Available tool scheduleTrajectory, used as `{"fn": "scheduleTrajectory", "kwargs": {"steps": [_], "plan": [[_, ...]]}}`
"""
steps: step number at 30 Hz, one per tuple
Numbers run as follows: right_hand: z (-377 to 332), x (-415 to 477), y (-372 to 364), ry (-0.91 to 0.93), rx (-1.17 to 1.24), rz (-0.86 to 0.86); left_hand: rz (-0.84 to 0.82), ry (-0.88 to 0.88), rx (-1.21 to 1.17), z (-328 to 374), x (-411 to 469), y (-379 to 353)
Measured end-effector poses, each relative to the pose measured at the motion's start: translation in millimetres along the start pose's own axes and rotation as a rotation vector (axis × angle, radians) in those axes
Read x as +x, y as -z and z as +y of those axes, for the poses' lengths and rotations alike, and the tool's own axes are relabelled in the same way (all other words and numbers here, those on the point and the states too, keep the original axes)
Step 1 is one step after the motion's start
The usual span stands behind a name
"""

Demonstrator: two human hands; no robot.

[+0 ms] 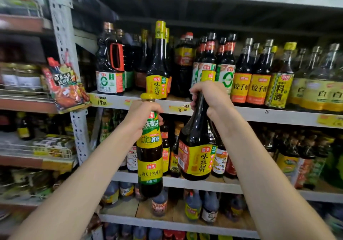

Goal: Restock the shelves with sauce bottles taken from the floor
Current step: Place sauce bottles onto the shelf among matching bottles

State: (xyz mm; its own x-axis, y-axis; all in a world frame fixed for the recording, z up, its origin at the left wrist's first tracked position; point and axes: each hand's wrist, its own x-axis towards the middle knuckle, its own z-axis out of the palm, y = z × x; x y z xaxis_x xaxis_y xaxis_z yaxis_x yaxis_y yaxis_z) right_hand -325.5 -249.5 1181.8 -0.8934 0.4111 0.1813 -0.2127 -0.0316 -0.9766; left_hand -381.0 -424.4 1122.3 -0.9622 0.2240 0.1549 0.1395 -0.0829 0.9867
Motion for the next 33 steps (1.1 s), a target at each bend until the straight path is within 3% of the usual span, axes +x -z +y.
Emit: {"fn": "scheduleTrajectory", "kwargs": {"steps": [5,10,22,33], "plan": [[-35,-7,-45,0.15,0.002,-0.052,0.122,-0.104,-0.031,34,3,42],[-74,0,-107,0.279,0.025,-0.037,0.163,-0.277,0.089,76,16,89],[-107,101,-245,0.434,-0.069,0.266,-0.17,-0.201,-0.017,104,98,182],[-76,189,-270,0.408,-0.196,0.382,-0.303,-0.192,-0.082,117,148,198]]}}
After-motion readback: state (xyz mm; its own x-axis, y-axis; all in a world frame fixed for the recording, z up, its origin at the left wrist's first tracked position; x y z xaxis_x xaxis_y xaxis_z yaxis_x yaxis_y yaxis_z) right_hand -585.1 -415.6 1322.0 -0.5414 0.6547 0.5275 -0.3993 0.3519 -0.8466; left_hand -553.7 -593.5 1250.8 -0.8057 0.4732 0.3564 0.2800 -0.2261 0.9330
